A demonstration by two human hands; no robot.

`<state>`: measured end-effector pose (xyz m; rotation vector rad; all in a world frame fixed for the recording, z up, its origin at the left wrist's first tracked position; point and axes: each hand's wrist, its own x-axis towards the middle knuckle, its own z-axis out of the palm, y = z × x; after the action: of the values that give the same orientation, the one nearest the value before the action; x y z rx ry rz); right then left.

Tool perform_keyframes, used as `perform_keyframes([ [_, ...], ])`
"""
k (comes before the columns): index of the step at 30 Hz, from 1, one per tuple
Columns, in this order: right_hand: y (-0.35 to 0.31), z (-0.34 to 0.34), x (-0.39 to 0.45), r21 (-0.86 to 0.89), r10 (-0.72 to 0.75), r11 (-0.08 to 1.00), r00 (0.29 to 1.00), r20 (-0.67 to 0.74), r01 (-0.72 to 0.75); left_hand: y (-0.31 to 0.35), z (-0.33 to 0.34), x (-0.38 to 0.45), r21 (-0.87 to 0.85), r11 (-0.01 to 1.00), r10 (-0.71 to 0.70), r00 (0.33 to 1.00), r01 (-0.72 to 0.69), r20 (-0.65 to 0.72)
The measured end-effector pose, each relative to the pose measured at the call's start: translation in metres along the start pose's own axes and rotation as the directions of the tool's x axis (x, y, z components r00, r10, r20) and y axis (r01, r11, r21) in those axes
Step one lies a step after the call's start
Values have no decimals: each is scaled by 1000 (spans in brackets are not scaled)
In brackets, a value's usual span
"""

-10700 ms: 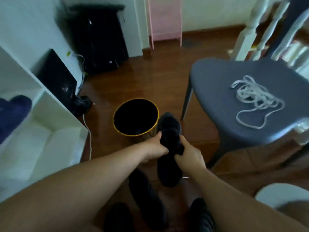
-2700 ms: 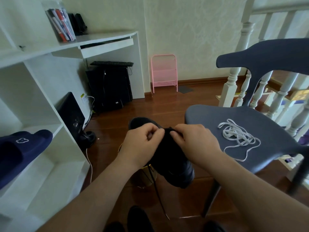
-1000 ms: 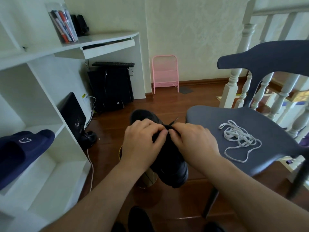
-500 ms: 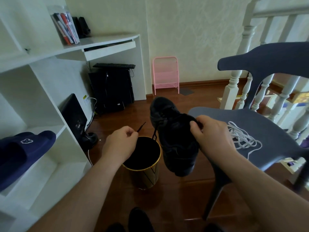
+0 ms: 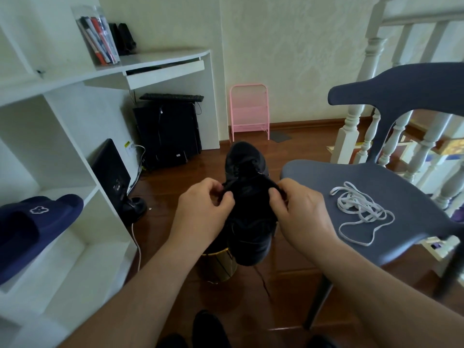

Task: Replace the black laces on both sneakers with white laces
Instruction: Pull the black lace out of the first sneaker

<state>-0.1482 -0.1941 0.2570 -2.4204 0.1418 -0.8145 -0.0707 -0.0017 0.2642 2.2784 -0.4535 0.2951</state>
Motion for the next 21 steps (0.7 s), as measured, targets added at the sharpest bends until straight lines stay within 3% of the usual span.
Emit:
perform_keyframes([
  [4, -2, 6, 2, -16, 69, 998, 990, 125, -67, -5, -1, 2, -47, 999, 5, 998, -8, -58],
  [7, 2, -2, 8, -169, 203, 973, 934, 294, -158, -6, 1, -1, 2, 998, 60, 996, -60, -66],
  [9, 1, -8, 11, -197, 138, 976, 964, 226, -93, -8, 4, -2, 67, 993, 102, 994, -98, -50],
  [11, -5, -10, 14, -133, -28, 990, 991, 131, 46, -6, 6, -4, 80, 988, 136, 990, -132, -42],
  [14, -15, -1, 15, -93, -183, 976, 972, 149, 198, 0, 11, -8, 70, 983, 172, 985, -170, -28],
  [21, -16, 8, 11, -166, -123, 975, 984, 129, 144, 4, 13, -15, 78, 971, 225, 974, -226, 27],
])
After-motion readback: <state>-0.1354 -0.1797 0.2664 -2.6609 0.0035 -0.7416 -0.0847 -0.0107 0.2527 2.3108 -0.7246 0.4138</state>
